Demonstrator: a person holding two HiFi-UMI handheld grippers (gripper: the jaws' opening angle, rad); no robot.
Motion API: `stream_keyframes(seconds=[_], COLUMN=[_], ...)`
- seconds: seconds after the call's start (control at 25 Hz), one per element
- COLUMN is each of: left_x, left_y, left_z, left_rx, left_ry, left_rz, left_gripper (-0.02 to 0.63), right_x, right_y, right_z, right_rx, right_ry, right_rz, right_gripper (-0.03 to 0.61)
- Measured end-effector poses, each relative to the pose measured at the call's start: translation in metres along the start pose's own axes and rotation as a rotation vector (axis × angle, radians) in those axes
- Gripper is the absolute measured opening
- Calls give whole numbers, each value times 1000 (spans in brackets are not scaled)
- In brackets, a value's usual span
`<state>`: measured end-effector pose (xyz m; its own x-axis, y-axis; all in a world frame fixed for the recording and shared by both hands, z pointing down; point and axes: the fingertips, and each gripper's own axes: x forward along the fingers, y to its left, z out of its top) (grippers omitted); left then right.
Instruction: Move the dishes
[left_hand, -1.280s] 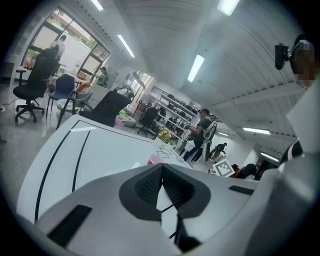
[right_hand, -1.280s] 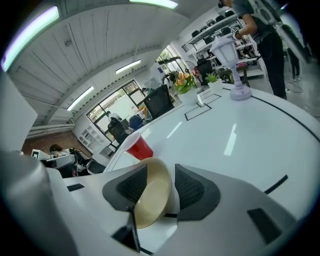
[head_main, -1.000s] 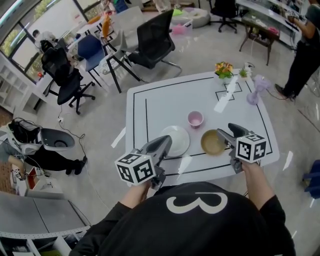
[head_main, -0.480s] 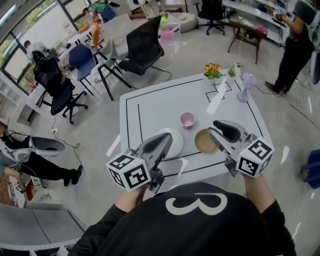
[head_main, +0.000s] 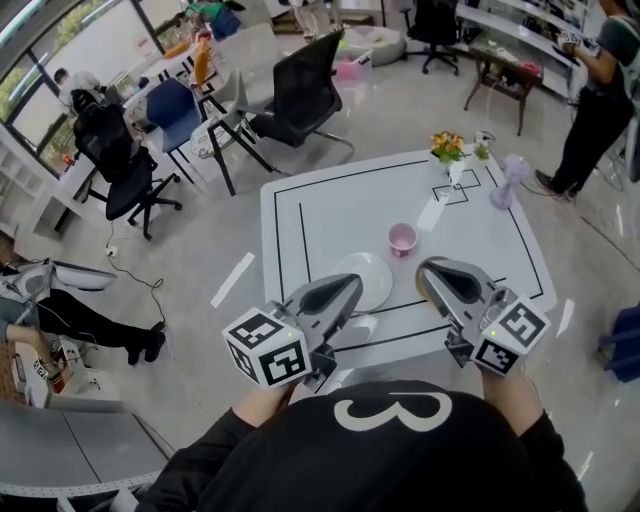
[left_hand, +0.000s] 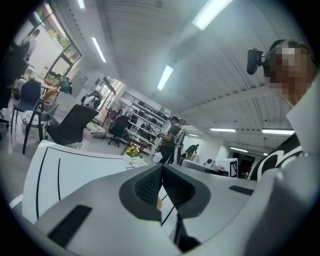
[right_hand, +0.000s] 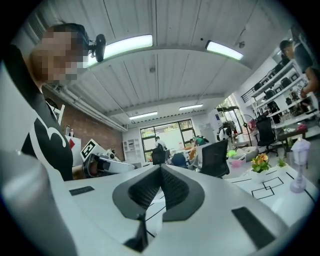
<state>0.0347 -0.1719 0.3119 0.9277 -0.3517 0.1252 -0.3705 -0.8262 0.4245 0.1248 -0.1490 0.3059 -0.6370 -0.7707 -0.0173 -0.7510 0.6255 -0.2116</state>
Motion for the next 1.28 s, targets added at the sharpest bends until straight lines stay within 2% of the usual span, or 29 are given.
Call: stream_keyframes(seconds=[0.2, 0.64, 1.28], left_x=[-25, -56, -44], left_y=[8, 8, 7], left_z=[-2, 0, -6], left_rx=[-7, -1, -14], left_ry=[-24, -45, -14], left_rz=[5, 0, -31], left_gripper=[3, 3, 3], right_x=[8, 17, -1], right_y=[11, 43, 29], right_z=[-12, -15, -15], right_rx=[61, 90, 118], right_ry=[-11, -22, -31], right_rz=[-20, 8, -70], right_gripper=[9, 9, 9])
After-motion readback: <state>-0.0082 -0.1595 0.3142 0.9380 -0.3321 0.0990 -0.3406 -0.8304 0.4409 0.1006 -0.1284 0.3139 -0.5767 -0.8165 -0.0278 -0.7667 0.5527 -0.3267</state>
